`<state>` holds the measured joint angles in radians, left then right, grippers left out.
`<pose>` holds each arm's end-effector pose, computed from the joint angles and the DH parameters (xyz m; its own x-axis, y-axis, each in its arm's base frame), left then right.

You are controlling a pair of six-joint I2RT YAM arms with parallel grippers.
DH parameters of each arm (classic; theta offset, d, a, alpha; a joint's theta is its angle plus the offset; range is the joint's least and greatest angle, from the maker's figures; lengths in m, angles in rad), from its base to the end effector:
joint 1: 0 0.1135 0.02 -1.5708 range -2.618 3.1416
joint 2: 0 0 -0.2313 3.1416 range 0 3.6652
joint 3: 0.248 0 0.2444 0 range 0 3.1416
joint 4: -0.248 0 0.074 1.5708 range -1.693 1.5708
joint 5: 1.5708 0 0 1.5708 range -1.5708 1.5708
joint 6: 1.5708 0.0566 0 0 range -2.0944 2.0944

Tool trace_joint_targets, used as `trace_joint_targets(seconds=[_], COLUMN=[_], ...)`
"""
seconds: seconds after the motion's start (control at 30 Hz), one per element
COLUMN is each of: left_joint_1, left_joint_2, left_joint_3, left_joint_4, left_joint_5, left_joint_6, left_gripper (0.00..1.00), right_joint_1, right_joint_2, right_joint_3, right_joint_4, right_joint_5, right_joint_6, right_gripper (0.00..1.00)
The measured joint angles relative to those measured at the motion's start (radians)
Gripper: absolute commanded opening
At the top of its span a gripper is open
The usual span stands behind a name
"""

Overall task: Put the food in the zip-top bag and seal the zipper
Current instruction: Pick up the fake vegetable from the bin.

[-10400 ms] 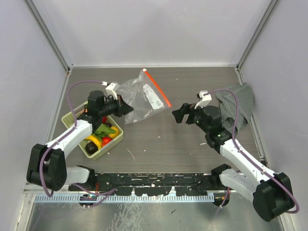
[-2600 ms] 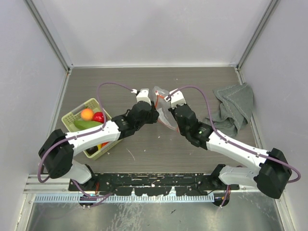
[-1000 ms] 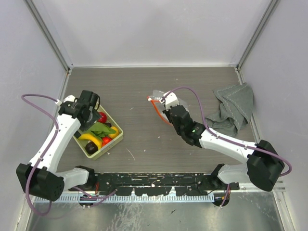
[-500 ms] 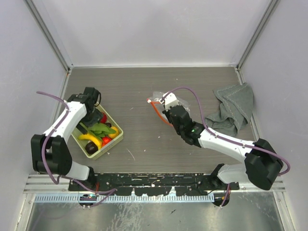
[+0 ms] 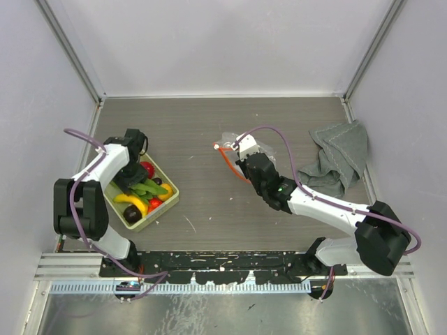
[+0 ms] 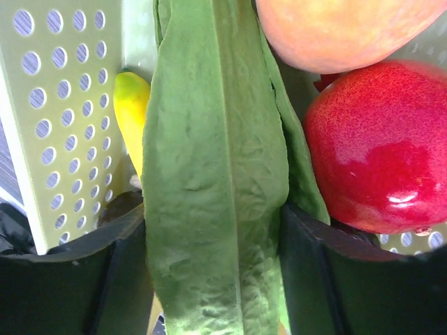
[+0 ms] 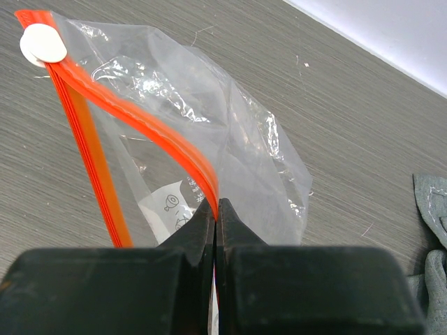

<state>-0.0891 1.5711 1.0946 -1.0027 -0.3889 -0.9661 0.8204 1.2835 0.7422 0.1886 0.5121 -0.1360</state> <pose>0.2705 -0.0026 0.1636 -0.6032 -0.7104 -0.3626 -0.7888 0.5986 0.1394 0.2277 0.2036 0.2221 -0.1895 -0.3765 -0.9068 -0.3529 0.8879 -0.2949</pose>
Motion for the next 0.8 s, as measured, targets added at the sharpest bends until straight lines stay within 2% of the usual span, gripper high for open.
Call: trace_joint_targets(seconds=[0.27,0.43,0.67,0.8], left_joint_1=[0.004,0.005,0.005,0.005], left_joint_2=[-0.019,-0.078,-0.171,-0.23], left_joint_3=[0.002,-0.007,-0.007,-0.007], left_joint_4=[-0.007,-0.011,-0.036,-0.048], left_joint_5=[-0.018,-0.018,-0.027,-0.018], left_joint_6=[0.024,0.035,0.054,0.095], left_gripper=[0.33,0.29,0.11,0.05], right_joint_1=[0.0,0.0,0.0,0.0], right_joint_2=[0.0,0.0,0.0,0.0], right_joint_3=[0.0,0.0,0.0,0.0], right_joint_4=[0.0,0.0,0.0,-0.001], right_joint_5=[-0.004,-0.008,-0.01,-0.018], right_joint_6=[0.002,0.003,0.004,0.006], right_gripper=[0.0,0.01,0.01,0.01])
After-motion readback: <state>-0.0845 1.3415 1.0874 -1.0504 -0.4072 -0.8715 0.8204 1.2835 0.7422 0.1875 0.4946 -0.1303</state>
